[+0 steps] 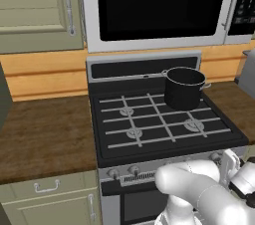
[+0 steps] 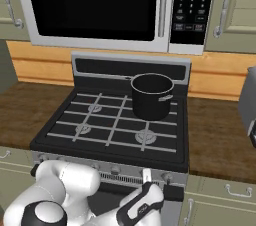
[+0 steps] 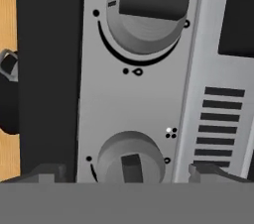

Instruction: Turn off the rear right burner of the stove.

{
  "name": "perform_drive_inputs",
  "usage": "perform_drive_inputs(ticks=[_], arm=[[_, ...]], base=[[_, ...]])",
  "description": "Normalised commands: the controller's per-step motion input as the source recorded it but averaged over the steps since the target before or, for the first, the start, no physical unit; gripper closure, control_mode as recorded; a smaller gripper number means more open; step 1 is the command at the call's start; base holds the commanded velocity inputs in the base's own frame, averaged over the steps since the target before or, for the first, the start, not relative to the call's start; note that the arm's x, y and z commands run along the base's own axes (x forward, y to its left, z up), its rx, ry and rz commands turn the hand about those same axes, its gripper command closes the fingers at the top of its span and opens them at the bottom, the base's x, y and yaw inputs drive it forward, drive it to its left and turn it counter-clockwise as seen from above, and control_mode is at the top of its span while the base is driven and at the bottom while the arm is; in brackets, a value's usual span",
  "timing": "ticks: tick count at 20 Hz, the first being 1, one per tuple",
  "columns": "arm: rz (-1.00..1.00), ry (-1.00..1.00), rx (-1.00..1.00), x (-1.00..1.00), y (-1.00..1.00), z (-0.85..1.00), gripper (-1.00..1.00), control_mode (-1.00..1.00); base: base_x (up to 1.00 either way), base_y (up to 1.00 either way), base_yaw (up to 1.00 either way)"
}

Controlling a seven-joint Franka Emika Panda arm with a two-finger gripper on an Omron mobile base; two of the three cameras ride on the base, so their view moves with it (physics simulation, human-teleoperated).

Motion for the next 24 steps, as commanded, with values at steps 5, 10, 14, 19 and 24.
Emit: perform_drive_inputs(ticks=[5, 10, 14, 19, 24], arm=[[0.0, 0.0, 0.0, 0.2, 0.18, 0.0, 1.0, -1.0], [-0.02, 0.0, 0.0, 0.29, 0.28, 0.0, 1.0, -1.0], [-0.03, 0.03, 0.02, 0.21, 0.17, 0.03, 1.0, -1.0], [-0.11, 0.16, 0.11, 0.33, 0.16, 0.02, 1.0, -1.0], [-0.12, 0.26, 0.2, 0.36, 0.03, 0.07, 1.0, -1.0]], base=[[0.0, 0.0, 0.0], [0.0, 0.0, 0.0], [0.0, 0.0, 0.0], [0.0, 0.0, 0.0], [0.0, 0.0, 0.0]])
